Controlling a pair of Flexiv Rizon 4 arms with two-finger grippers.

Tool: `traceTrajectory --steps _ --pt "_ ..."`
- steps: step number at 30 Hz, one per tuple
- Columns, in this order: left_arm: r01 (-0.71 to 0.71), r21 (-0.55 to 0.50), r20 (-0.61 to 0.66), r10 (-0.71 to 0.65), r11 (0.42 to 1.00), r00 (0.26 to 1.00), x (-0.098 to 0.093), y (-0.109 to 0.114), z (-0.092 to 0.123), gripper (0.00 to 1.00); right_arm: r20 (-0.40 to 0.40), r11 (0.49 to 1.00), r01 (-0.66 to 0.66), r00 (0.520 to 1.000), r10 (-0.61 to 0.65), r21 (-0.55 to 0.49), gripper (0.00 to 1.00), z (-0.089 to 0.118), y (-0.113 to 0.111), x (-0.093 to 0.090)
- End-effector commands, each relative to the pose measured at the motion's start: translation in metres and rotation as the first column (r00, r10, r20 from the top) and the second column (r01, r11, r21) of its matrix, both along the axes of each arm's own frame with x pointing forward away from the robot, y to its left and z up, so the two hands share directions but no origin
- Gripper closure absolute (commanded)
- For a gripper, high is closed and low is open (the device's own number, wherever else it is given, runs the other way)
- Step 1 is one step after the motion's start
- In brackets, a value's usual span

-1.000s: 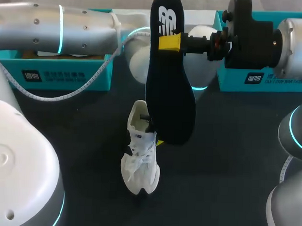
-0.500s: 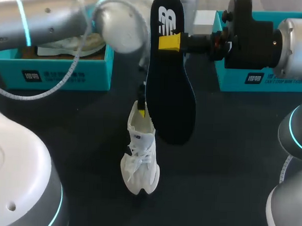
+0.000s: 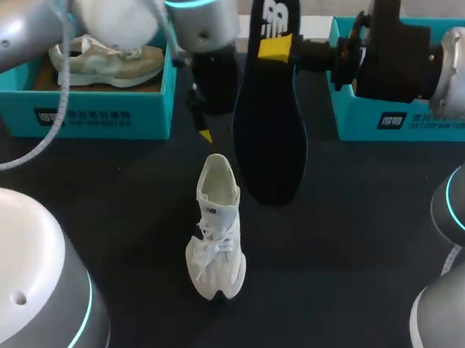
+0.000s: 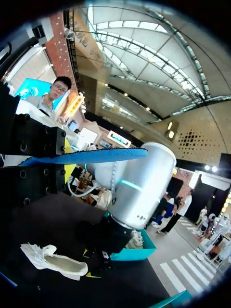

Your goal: Take the shoe out of the shoebox, open the shoe tongue, remove and reinsert the insole, then place the shoe into the shoebox

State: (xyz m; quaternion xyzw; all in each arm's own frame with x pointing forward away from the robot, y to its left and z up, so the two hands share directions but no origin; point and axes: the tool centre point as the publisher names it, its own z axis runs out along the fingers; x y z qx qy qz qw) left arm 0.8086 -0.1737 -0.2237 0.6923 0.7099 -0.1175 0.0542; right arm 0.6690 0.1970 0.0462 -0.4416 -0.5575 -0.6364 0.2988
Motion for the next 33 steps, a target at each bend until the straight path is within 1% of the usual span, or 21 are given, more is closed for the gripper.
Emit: traceTrajectory --steps 1,2,7,8,12,14,15,17,19,22,23,24,25,33 --pt "-0.023 -0.305 0.069 0.046 0.952 0.997 -0.009 0.034 0.03 0.0 -0.072 0.999 0.022 0.997 -0.02 0.024 1.0 -0.01 -0.007 0.016" --pt "-0.024 -0.328 0.078 0.052 0.944 0.996 -0.007 0.036 0.035 0.0 -0.101 0.999 0.032 0.994 -0.03 0.026 1.0 -0.013 -0.009 0.023" --pt "-0.04 -0.409 0.105 0.091 0.912 0.99 0.0 0.047 0.054 0.0 -0.161 0.999 0.022 0.987 -0.016 0.034 1.0 -0.023 -0.012 0.049" --pt "-0.036 -0.426 0.106 0.09 0.904 0.99 0.0 0.049 0.058 0.0 -0.179 0.999 0.027 0.984 -0.021 0.026 1.0 -0.025 -0.013 0.054" --pt "-0.009 -0.495 0.137 0.088 0.869 0.987 -0.003 0.058 0.074 0.0 -0.242 0.998 0.037 0.97 -0.024 0.049 1.0 -0.034 -0.013 0.072" --pt "0.002 -0.521 0.151 0.09 0.853 0.984 -0.003 0.061 0.082 0.0 -0.287 0.997 0.054 0.957 -0.039 0.046 1.0 -0.039 -0.012 0.082" --pt "0.014 -0.538 0.156 0.083 0.843 0.984 -0.003 0.063 0.086 0.0 -0.326 0.996 0.071 0.944 -0.052 0.047 1.0 -0.044 -0.012 0.087" --pt "0.031 -0.561 0.169 0.077 0.827 0.983 -0.004 0.066 0.093 0.0 -0.37 0.993 0.11 0.925 -0.089 0.038 1.0 -0.051 -0.011 0.093" --pt "0.052 -0.584 0.182 0.069 0.81 0.981 -0.006 0.068 0.098 0.0 -0.447 0.981 0.191 0.88 -0.16 0.025 1.0 -0.061 -0.014 0.099" --pt "0.066 -0.616 0.19 0.067 0.785 0.98 -0.008 0.07 0.105 0.0 -0.447 0.981 0.191 0.88 -0.16 0.025 1.0 -0.061 -0.014 0.099" --pt "0.037 -0.619 0.172 0.089 0.785 0.981 -0.008 0.07 0.108 0.0 -0.447 0.981 0.191 0.88 -0.16 0.025 1.0 -0.061 -0.014 0.099" --pt "0.034 -0.615 0.163 0.085 0.788 0.983 -0.008 0.07 0.11 0.0 -0.447 0.981 0.191 0.88 -0.16 0.025 1.0 -0.061 -0.014 0.099" --pt "0.048 -0.594 0.175 0.07 0.803 0.982 -0.008 0.071 0.11 0.0 -0.447 0.981 0.191 0.88 -0.16 0.025 1.0 -0.061 -0.014 0.099" --pt "0.048 -0.594 0.175 0.07 0.803 0.982 -0.008 0.071 0.11 0.0 -0.447 0.981 0.191 0.88 -0.16 0.025 1.0 -0.061 -0.014 0.099"
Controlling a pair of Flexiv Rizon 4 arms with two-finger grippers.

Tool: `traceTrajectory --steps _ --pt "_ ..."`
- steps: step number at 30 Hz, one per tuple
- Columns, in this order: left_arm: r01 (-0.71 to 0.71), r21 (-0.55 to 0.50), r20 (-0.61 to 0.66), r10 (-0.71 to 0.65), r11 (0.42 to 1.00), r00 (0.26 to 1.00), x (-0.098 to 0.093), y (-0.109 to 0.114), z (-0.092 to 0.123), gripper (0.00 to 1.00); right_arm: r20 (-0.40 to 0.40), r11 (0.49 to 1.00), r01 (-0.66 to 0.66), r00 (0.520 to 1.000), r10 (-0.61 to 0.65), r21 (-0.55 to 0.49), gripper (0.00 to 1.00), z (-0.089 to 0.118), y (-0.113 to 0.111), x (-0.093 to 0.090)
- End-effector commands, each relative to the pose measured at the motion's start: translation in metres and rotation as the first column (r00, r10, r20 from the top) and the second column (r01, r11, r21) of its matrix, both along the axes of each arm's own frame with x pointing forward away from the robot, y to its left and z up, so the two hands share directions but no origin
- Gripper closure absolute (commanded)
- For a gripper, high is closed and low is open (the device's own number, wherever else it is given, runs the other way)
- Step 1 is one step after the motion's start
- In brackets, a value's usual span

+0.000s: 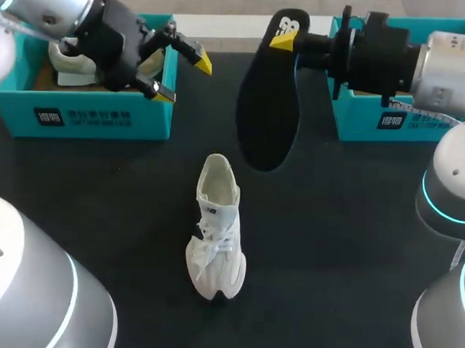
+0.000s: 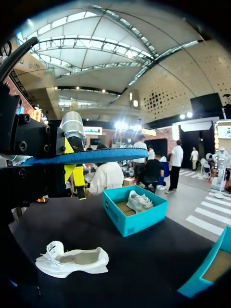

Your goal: Take the shoe out of the shoebox, open the shoe tongue, remove and reinsert the insole, then place the shoe into the shoebox

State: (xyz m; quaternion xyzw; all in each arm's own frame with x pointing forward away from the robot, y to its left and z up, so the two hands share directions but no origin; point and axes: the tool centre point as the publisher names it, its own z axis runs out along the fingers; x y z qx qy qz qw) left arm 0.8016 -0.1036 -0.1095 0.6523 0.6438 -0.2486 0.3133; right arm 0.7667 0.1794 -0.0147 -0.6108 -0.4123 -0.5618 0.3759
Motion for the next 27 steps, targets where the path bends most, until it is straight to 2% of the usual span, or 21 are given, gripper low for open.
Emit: traceTrajectory --steps 1,8,9,10,12,17,23,27 --pt "0.005 -0.066 0.007 -0.004 0.998 1.0 -0.001 0.001 -0.004 0.0 -0.002 1.0 0.007 1.0 -0.007 -0.002 1.0 0.0 0.004 0.001" --pt "0.005 -0.066 0.007 -0.004 0.998 1.0 -0.001 0.001 -0.004 0.0 -0.002 1.0 0.007 1.0 -0.007 -0.002 1.0 0.0 0.004 0.001" --pt "0.033 -0.161 -0.008 -0.035 0.986 0.999 -0.005 0.002 -0.01 0.0 -0.002 1.0 0.007 1.0 -0.007 -0.002 1.0 0.0 0.004 0.001" --pt "0.024 -0.216 -0.03 -0.032 0.976 0.999 -0.007 0.003 -0.013 0.0 -0.026 1.0 0.009 1.0 -0.009 0.017 1.0 -0.002 0.006 0.005" --pt "0.04 -0.262 0.012 -0.038 0.964 0.999 -0.012 0.005 -0.014 0.0 -0.039 1.0 0.002 0.999 -0.002 0.024 1.0 -0.006 0.01 0.014" --pt "0.038 -0.379 0.015 -0.035 0.924 0.999 -0.013 0.012 -0.005 0.0 -0.088 0.998 0.045 0.995 -0.041 0.044 1.0 -0.017 0.015 0.034" --pt "0.033 -0.43 0.016 -0.029 0.902 0.999 -0.019 0.012 0.001 0.0 -0.155 0.994 0.049 0.987 -0.033 0.101 1.0 -0.035 0.037 0.058" --pt "0.036 -0.464 0.028 -0.026 0.885 0.999 -0.021 0.006 0.0 0.0 -0.204 0.993 0.03 0.979 -0.006 0.114 1.0 -0.047 0.056 0.067"
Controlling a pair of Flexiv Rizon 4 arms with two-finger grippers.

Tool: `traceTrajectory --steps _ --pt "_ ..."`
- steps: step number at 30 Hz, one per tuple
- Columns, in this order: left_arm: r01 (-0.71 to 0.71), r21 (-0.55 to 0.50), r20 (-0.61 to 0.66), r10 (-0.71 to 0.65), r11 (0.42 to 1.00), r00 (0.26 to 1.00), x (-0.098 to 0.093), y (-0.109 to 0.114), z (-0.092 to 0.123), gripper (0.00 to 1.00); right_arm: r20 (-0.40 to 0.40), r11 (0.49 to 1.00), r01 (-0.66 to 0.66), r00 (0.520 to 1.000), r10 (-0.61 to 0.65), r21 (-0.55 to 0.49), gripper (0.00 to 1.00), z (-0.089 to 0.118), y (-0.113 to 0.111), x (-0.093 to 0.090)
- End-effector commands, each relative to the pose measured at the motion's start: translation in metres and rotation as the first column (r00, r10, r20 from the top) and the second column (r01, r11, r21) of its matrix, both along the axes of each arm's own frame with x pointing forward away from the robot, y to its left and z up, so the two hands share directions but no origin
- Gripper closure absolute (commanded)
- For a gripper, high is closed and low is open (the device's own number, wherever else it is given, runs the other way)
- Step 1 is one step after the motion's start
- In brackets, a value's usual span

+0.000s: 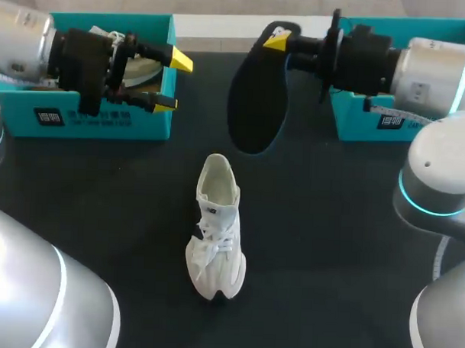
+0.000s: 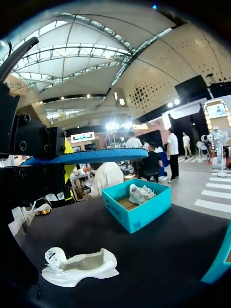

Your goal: Take the shoe out of the shoebox, open the shoe tongue, remove and reinsert the insole, then place the shoe into the shoebox

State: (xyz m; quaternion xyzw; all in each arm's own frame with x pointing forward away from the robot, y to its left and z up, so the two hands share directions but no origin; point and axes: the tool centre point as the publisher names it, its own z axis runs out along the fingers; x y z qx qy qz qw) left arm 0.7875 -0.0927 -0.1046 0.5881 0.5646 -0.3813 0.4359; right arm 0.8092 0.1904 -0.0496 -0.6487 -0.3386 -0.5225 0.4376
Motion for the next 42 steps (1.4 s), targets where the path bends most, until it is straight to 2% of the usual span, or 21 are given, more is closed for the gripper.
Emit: traceTrajectory --steps 1,3,8,11,15,17,23,27,29,30,38,42 --pt "-0.017 -0.084 0.019 0.019 0.996 1.0 -0.007 -0.006 -0.004 0.0 -0.018 1.0 0.005 1.0 -0.005 0.022 1.0 -0.015 0.049 0.026" --pt "-0.028 -0.121 0.031 0.032 0.992 0.999 -0.007 -0.009 0.001 0.15 -0.024 0.999 0.012 1.0 -0.011 0.035 1.0 -0.02 0.059 0.029" --pt "-0.015 -0.177 0.039 0.022 0.984 0.999 -0.008 -0.014 0.008 0.15 -0.037 0.999 -0.011 0.999 0.013 0.045 1.0 -0.029 0.075 0.038" --pt "0.0 -0.197 0.025 0.005 0.98 1.0 -0.007 -0.018 0.008 0.19 -0.045 0.998 -0.041 0.998 0.044 0.056 1.0 -0.032 0.086 0.045" --pt "0.009 -0.222 0.031 -0.002 0.975 1.0 -0.004 -0.024 0.008 0.16 -0.048 0.996 -0.075 0.996 0.078 0.057 1.0 -0.033 0.098 0.051" --pt "0.009 -0.239 0.037 0.0 0.971 0.999 -0.002 -0.028 0.009 0.19 -0.049 0.994 -0.085 0.995 0.088 0.066 1.0 -0.034 0.102 0.051" --pt "0.029 -0.261 0.06 -0.014 0.965 0.998 0.003 -0.04 0.012 0.38 -0.062 0.992 -0.101 0.992 0.106 0.073 1.0 -0.038 0.107 0.048" --pt "0.036 -0.264 0.062 -0.02 0.964 0.998 0.005 -0.043 0.009 0.58 -0.07 0.992 -0.104 0.992 0.11 0.078 1.0 -0.038 0.109 0.044" --pt "0.037 -0.263 0.063 -0.021 0.964 0.998 0.006 -0.043 0.007 0.71 -0.072 0.992 -0.098 0.992 0.104 0.08 1.0 -0.038 0.109 0.042" --pt "0.036 -0.263 0.062 -0.021 0.964 0.998 0.006 -0.042 0.006 0.74 -0.073 0.992 -0.097 0.992 0.103 0.083 1.0 -0.038 0.109 0.041" --pt "0.033 -0.259 0.057 -0.019 0.965 0.998 0.004 -0.031 0.007 0.71 -0.081 0.991 -0.105 0.99 0.112 0.086 1.0 -0.039 0.106 0.038" --pt "0.029 -0.262 0.056 -0.015 0.965 0.998 0.002 -0.028 0.006 0.73 -0.087 0.99 -0.108 0.989 0.116 0.089 1.0 -0.04 0.105 0.039"
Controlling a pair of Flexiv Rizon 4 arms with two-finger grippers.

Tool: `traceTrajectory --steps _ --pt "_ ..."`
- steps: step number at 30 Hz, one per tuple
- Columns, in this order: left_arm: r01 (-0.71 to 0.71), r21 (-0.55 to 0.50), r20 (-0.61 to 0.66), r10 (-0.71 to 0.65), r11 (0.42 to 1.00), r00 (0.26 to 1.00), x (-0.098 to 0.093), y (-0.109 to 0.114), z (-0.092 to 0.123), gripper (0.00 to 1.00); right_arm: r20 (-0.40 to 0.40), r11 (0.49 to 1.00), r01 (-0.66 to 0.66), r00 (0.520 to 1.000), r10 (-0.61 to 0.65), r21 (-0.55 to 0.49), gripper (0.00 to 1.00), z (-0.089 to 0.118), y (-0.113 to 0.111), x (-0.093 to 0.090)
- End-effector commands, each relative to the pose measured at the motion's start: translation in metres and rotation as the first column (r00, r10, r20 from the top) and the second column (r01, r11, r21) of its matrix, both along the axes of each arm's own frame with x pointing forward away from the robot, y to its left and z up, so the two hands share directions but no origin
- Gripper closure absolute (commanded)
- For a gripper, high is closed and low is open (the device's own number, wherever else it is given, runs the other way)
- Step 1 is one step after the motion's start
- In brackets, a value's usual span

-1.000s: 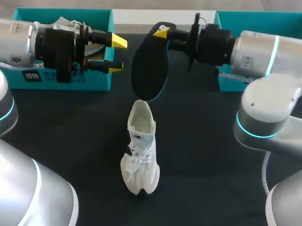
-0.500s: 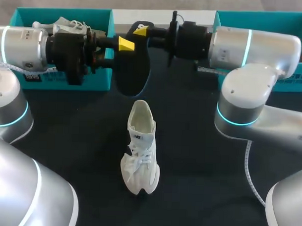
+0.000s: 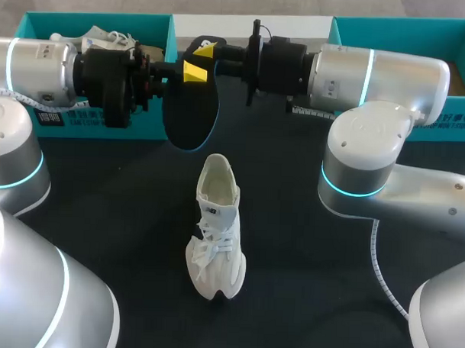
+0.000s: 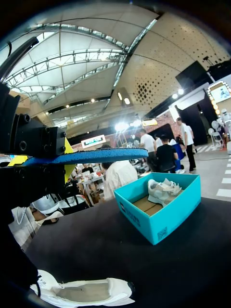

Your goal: Take the shoe out of the shoebox, open the shoe tongue, remove and reinsert the insole, then place the shoe into the shoebox

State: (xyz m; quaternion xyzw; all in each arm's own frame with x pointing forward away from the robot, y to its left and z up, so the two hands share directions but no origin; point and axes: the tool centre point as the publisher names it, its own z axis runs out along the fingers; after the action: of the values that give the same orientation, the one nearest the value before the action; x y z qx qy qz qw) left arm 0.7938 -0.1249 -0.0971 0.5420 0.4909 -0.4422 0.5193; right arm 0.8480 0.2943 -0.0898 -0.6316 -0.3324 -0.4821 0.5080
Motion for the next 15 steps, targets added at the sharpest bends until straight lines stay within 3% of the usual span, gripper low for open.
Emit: traceTrajectory --steps 1,3,4,5,10,13,14,15 --pt "-0.002 -0.003 0.002 0.002 1.0 1.0 -0.0045 0.005 -0.0017 0.76 -0.006 1.0 -0.005 1.0 0.005 0.0 1.0 0.0007 0.0005 0.0002" --pt "-0.003 -0.003 0.003 0.003 1.0 1.0 -0.0055 0.0054 -0.002 0.82 -0.01 1.0 -0.009 1.0 0.009 0.001 1.0 0.0008 0.0001 0.0004" --pt "-0.002 -0.003 0.003 0.002 1.0 1.0 -0.006 0.0054 -0.0023 0.96 -0.012 1.0 -0.01 1.0 0.01 0.001 1.0 0.0007 -0.0001 0.0005" --pt "-0.001 -0.002 0.003 0.001 1.0 1.0 -0.0063 0.0053 -0.0027 1.0 -0.014 1.0 -0.011 1.0 0.011 0.0 1.0 0.0005 -0.0004 0.0007" --pt "0.002 -0.011 -0.001 -0.002 1.0 1.0 -0.006 0.0038 -0.0042 1.0 -0.016 1.0 -0.014 1.0 0.014 -0.002 1.0 0.0003 -0.0003 0.0014" --pt "0.007 -0.02 -0.004 -0.007 1.0 1.0 -0.0062 0.0046 -0.0022 1.0 0.029 0.999 -0.02 0.999 0.021 -0.027 1.0 0.0012 -0.0012 0.0004" --pt "0.008 -0.02 -0.004 -0.008 1.0 1.0 -0.0069 0.0058 -0.0012 1.0 0.071 1.0 -0.01 0.997 0.012 -0.029 0.42 0.0029 -0.0039 -0.0004" --pt "0.009 -0.021 -0.005 -0.009 1.0 1.0 -0.0078 0.0078 -0.0001 1.0 0.105 1.0 -0.004 0.994 0.006 -0.027 0.0 0.0045 -0.0075 -0.0018"
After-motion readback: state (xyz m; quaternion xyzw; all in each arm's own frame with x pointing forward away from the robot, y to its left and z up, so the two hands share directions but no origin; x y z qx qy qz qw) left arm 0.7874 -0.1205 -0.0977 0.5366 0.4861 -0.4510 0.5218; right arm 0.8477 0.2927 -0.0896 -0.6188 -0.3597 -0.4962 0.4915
